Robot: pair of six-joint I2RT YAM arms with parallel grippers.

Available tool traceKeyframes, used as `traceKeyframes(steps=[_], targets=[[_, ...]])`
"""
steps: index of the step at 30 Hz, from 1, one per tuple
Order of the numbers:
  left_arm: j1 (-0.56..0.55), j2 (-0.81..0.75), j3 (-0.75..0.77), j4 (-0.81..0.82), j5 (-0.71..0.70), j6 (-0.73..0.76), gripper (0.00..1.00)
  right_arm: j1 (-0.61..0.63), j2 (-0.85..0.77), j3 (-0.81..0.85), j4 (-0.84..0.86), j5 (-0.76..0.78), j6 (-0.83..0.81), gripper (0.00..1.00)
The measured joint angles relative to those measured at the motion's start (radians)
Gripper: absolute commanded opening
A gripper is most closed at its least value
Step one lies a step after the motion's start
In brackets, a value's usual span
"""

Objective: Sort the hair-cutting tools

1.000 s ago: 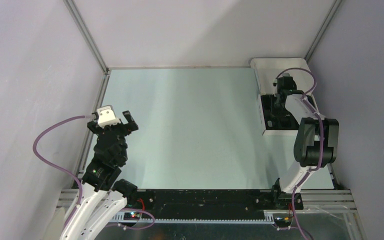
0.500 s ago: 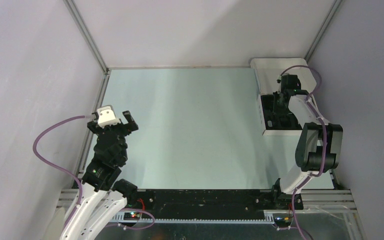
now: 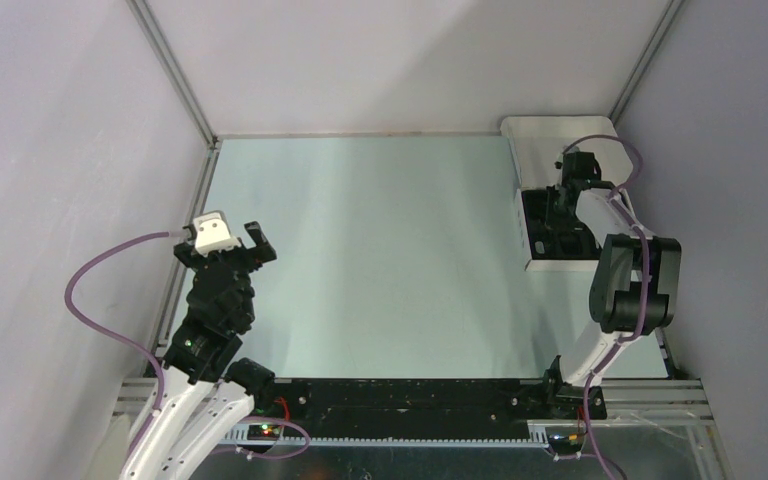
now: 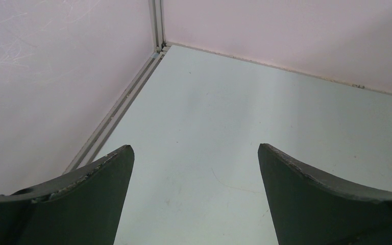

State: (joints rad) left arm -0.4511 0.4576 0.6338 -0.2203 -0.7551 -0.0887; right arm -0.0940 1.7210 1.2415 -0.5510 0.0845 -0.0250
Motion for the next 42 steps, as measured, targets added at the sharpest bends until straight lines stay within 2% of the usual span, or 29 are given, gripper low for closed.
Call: traceKeyframes(steps=[18,32,42], targets=[[0.0,-0.001,0.0,0.0,0.007,0.0,0.98,-0.001,0.029,0.002,-0.009,0.015,0.06,0.04],[0.0,-0.006,0.0,0.0,0.009,0.0,0.98,0.001,0.018,-0.001,-0.098,0.077,0.116,0.05],[0.0,-0.007,0.0,0.0,0.01,0.0,0.98,0.005,-0.074,-0.012,-0.119,0.08,0.118,0.19]])
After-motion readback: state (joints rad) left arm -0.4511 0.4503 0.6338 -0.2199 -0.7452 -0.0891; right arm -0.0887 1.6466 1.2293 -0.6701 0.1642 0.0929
